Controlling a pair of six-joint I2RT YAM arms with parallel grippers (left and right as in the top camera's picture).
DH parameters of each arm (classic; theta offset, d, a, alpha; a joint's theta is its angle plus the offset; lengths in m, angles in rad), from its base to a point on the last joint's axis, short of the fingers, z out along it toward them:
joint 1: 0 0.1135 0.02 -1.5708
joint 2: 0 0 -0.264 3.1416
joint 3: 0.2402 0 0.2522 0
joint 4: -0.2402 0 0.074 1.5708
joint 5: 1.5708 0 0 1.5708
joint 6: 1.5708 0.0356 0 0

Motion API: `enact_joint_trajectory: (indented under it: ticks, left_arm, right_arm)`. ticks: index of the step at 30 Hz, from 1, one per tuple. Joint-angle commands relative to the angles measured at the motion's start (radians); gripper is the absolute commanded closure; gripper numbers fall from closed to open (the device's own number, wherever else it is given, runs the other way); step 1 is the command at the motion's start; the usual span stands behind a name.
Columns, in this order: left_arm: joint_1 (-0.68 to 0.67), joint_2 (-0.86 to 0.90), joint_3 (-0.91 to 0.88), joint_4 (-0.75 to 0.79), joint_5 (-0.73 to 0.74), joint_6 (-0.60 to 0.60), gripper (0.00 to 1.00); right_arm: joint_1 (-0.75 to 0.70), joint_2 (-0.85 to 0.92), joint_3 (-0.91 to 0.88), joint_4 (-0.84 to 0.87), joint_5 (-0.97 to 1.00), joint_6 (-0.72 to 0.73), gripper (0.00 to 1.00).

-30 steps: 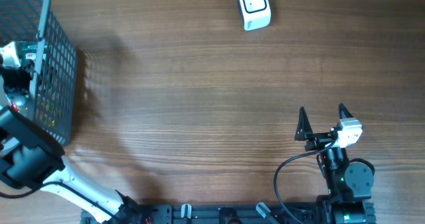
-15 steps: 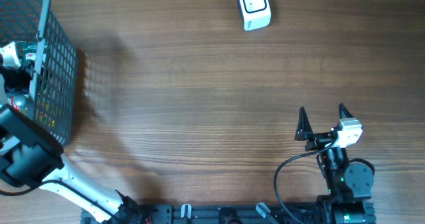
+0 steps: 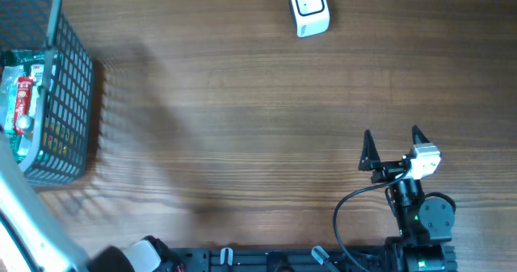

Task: Scan the item barcode
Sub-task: 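Reach the left gripper into the basket and grasp the Kleenex tissue pack, then carry the tissue pack with the left gripper toward the white scanner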

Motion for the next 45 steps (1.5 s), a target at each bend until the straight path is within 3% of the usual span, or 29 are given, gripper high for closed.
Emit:
enact_joint_trajectory:
  ticks: [1,3,9,13,19,24,29,37,43,44,45]
  left_arm:
    - [-0.135,-0.105,0.014,-0.041,0.015,-0.079,0.62]
    - [-0.238,-0.121,0.014,-0.111,-0.031,-0.160,0.65]
    - [-0.688,-0.047,0.012,-0.382,-0.422,-0.445,0.75]
    - [-0.899,0.092,0.011,-0.492,-0.512,-0.697,0.71]
    - [-1.154,0.402,0.011,-0.439,-0.517,-0.857,0.70]
    - [-1.282,0.592,0.011,-0.328,-0.520,-1.103,0.69]
    - [-1.392,0.661,0.011,-0.279,-0.578,-1.149,0.74]
    - [-1.491,0.736,0.011,-0.251,-0.575,-1.178,0.70]
    - [-1.529,0.737,0.011,-0.255,-0.575,-1.171,0.57]
    - [-1.530,0.737,0.011,-0.257,-0.571,-1.170,0.45]
    - [-1.530,0.737,0.011,-0.262,-0.562,-1.170,0.17]
  right_arm:
    - [-0.005,-0.007,-0.001,0.002,0.012,-0.009,0.00]
    - [-0.005,-0.007,-0.001,0.002,0.012,-0.008,0.00]
    - [-0.005,-0.007,-0.001,0.002,0.012,-0.008,0.00]
    - [-0.005,-0.007,-0.001,0.002,0.012,-0.008,0.00]
    - [-0.005,-0.007,-0.001,0.002,0.012,-0.008,0.00]
    - [-0.005,-0.007,-0.001,0.002,0.012,-0.008,0.00]
    - [-0.005,-0.007,-0.001,0.002,0.012,-0.008,0.00]
    - [-0.005,-0.007,-0.001,0.002,0.012,-0.008,0.00]
    - [-0.005,-0.007,-0.001,0.002,0.012,-0.009,0.00]
    - [-0.005,-0.007,-0.001,0.002,0.012,-0.008,0.00]
    - [-0.005,-0.007,-0.001,0.002,0.012,-0.008,0.00]
